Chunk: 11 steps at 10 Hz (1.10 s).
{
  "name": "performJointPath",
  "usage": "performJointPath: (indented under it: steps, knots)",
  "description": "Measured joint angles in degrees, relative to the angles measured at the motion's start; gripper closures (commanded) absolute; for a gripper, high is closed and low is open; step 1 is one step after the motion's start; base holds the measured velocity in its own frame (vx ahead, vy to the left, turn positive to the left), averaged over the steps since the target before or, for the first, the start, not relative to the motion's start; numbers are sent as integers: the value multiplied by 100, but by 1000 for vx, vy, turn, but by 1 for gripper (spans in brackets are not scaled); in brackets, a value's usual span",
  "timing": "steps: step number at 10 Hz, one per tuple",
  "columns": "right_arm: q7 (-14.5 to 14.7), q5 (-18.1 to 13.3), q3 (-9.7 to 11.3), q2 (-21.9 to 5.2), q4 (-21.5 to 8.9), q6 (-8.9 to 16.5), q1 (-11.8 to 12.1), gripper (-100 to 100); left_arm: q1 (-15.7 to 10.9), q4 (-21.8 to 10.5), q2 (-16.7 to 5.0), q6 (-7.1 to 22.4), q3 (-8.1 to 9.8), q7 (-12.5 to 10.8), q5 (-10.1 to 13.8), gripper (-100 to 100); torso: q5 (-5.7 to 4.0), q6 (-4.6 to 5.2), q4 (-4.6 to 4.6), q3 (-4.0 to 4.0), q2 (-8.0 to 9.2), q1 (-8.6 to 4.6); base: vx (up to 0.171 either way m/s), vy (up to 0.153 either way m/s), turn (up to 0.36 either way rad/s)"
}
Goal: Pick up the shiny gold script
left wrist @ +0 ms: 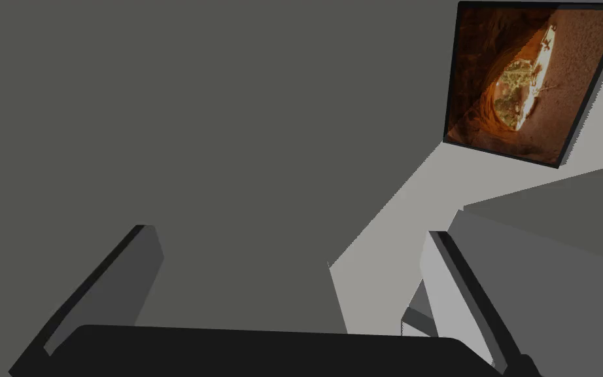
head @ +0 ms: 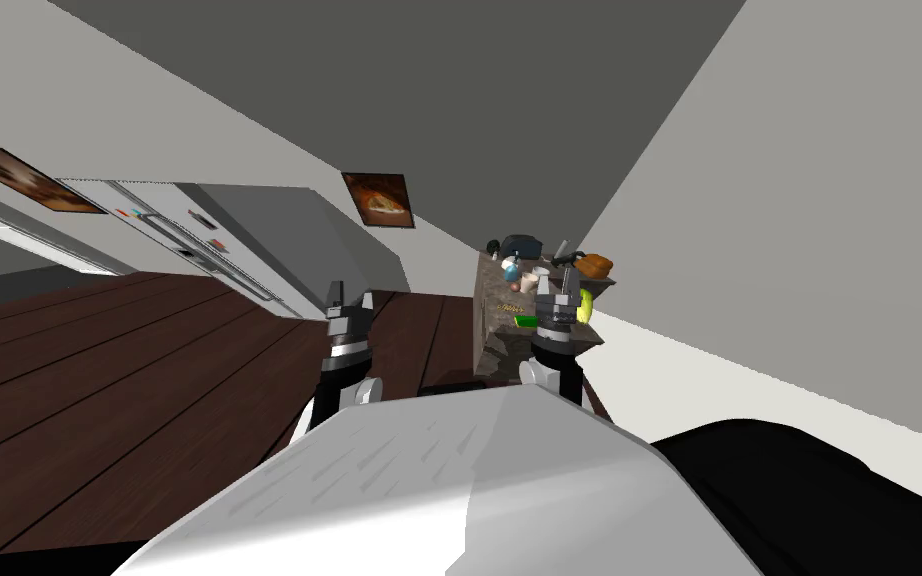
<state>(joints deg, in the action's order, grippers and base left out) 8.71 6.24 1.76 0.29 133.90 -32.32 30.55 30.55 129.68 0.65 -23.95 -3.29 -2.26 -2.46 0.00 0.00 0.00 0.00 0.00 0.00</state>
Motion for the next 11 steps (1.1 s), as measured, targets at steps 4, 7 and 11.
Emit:
performJointPath:
  steps: [4, 7, 11]
  knots:
    - [99, -227, -248, -514, -56, 40, 68, -100, 0, 0, 1, 0, -1, 0, 0, 0, 4, -1, 0, -1, -1, 20, 7, 50, 101]
    - [248, -565, -574, -916, -167, 119, 166, -100, 0, 0, 1, 0, -1, 0, 0, 0, 6, -1, -1, -3, -5, 28, 19, 78, 153]
    - [524, -1203, -1045, -1532, -467, 169, 454, -100, 0, 0, 1, 0, -1, 0, 0, 0, 8, -1, -3, -8, -13, 31, 41, 89, 203]
